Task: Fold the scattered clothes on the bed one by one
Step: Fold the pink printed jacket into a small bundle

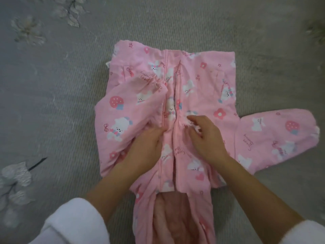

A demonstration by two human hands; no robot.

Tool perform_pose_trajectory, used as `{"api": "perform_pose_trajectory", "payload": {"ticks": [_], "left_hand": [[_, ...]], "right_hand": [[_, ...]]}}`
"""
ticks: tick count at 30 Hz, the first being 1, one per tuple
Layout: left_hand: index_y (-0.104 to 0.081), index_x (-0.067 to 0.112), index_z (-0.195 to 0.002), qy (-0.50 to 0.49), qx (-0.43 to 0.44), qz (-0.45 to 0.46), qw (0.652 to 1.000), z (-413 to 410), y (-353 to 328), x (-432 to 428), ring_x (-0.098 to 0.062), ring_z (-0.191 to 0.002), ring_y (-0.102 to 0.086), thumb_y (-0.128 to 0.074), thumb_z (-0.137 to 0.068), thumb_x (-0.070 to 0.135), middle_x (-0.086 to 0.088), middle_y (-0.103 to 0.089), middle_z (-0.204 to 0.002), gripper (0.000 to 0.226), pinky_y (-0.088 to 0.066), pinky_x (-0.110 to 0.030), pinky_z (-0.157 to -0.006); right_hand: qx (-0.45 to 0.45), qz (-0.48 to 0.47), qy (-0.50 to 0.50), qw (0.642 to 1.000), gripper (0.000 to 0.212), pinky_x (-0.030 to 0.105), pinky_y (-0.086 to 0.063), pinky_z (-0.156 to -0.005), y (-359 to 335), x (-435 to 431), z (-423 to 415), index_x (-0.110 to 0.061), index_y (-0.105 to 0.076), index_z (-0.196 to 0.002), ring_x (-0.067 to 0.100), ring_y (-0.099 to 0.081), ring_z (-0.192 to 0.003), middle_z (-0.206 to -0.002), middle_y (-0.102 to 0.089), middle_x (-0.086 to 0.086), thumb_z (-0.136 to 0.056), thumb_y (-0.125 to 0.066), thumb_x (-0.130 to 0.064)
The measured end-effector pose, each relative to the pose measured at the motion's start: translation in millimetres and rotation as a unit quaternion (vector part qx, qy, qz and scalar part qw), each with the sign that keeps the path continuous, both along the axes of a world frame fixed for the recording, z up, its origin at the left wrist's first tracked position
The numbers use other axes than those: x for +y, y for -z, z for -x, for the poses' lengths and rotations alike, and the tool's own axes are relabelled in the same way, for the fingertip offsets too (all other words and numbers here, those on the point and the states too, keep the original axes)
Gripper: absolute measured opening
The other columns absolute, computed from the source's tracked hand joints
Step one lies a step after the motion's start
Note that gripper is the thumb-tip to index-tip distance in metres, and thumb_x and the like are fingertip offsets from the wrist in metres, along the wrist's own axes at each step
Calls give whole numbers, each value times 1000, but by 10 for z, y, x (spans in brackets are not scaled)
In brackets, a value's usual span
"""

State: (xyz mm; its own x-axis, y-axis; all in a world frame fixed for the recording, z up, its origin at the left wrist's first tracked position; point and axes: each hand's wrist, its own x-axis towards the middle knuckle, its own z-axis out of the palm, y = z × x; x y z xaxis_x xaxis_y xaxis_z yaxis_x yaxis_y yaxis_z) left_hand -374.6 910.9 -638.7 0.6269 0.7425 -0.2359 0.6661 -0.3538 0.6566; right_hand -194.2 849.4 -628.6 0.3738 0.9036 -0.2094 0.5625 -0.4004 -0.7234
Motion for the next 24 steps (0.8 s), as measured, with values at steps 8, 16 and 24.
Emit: {"api": "perform_pose_trajectory", "payload": {"ticks": [8,16,24], "left_hand": [[-64,27,-116,61,121,-274,952,665,-64,-242,-37,-137,-27,-62,-67,5,-9,-41,-148,54,-22,-51,-107],[-12,42,-150,209,291,-135,924,688,44,-214,-32,-144,22,-51,-79,36,2,8,-161,81,17,-55,-110],[-29,47,-143,145,237,1,961,694,-95,-242,-14,-145,20,-43,-77,47,11,0,-160,68,14,-44,-114]], "right_hand": [[-201,-49,-323,923,50,35,-38,-95,-209,-1598,179,-14,-53,-117,26,-50,-111,-119,-61,10,-69,-40,-13],[-289,46,-604,741,76,48,-27,-105,47,-2129,263,-36,-33,-141,28,-41,-133,-146,-41,8,-70,-59,-32],[7,138,-355,925,63,27,-47,-94,-102,-1583,319,-34,-48,-137,16,-58,-114,-129,-61,-4,-76,-58,-25]]}}
